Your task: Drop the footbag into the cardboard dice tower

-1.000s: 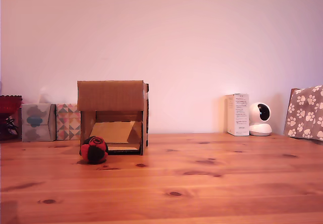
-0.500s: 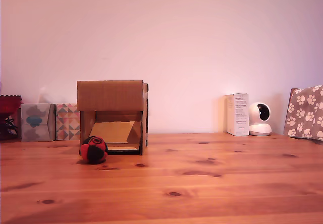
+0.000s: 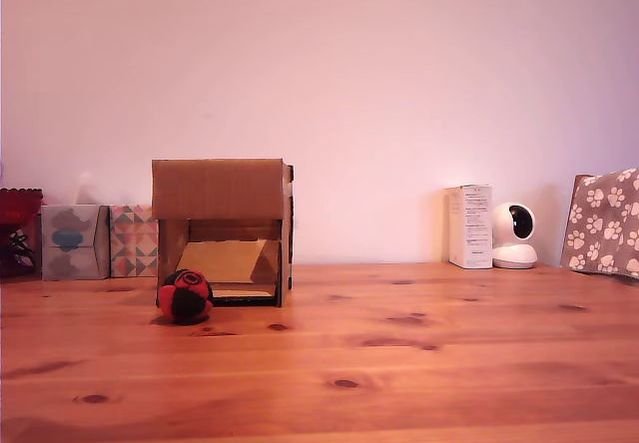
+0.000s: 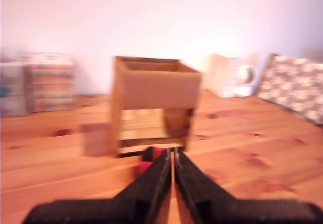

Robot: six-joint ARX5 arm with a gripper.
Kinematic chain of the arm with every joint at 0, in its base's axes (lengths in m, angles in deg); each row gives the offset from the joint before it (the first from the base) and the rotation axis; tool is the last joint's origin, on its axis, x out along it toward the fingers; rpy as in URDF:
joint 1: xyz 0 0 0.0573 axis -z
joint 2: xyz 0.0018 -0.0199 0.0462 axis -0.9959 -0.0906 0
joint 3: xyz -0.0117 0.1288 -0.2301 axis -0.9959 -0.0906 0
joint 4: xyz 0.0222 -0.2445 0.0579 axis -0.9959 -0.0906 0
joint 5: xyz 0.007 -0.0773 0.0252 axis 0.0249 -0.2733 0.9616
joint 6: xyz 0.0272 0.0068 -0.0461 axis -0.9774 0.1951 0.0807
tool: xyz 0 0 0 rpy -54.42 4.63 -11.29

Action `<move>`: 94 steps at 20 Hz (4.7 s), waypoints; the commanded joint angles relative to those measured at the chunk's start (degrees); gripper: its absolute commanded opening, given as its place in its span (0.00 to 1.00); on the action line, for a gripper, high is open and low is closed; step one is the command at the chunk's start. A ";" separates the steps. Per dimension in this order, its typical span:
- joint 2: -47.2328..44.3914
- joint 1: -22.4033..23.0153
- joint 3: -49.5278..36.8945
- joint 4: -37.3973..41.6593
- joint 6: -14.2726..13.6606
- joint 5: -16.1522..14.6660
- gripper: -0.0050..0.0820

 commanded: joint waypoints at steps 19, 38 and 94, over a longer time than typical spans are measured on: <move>-53.20 10.73 5.64 37.81 -2.56 5.42 0.45; -91.67 11.08 37.46 29.07 -9.16 12.87 0.91; -92.15 10.71 85.72 -13.84 -13.99 13.92 0.49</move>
